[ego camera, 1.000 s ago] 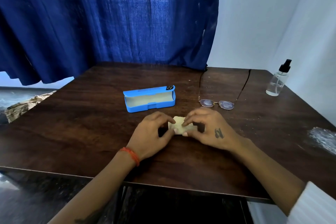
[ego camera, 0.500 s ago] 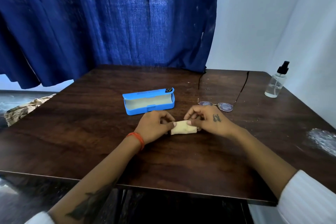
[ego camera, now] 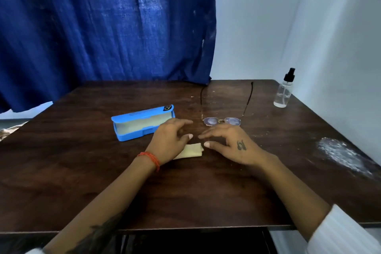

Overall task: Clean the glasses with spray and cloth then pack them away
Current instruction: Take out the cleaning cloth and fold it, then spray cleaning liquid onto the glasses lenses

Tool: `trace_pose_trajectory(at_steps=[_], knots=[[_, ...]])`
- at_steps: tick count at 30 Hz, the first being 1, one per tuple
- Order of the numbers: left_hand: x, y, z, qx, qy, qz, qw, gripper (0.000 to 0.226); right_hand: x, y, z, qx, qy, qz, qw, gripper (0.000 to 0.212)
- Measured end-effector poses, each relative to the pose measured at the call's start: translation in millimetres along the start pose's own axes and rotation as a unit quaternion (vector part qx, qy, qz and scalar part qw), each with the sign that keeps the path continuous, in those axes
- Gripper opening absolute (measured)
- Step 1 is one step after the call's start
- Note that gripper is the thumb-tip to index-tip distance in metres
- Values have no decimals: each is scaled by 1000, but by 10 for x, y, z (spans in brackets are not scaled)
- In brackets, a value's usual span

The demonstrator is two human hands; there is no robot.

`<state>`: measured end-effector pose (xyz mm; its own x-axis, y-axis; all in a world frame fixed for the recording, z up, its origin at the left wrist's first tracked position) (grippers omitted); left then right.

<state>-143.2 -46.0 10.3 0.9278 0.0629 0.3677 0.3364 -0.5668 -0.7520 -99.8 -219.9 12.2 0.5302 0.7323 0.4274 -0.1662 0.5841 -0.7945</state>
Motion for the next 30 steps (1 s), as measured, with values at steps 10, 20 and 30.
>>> trace_pose_trajectory(at_steps=[10,20,30], knots=[[732,546,77,-191,-134,5,972,85,-340,-948,-413,73,113,-374,918,22],[994,753,152,-279,-92,-32,955,66,45,-1509,-1520,-121,245,-435,858,60],[994,796,187,-254,-101,-39,961,45,154,-1309,-2109,-95,384,-361,845,73]])
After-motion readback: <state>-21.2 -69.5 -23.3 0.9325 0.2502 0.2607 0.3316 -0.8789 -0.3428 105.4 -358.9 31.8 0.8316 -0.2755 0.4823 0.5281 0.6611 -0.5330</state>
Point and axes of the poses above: each hand's wrist, its own x-axis towards the middle knuckle, its own y-axis out of the palm, z = x × y, the point moved 3 cm from there along x, towards the middle knuckle, and after that the axes turned 1 degree about -y, right-handed, at the moved point
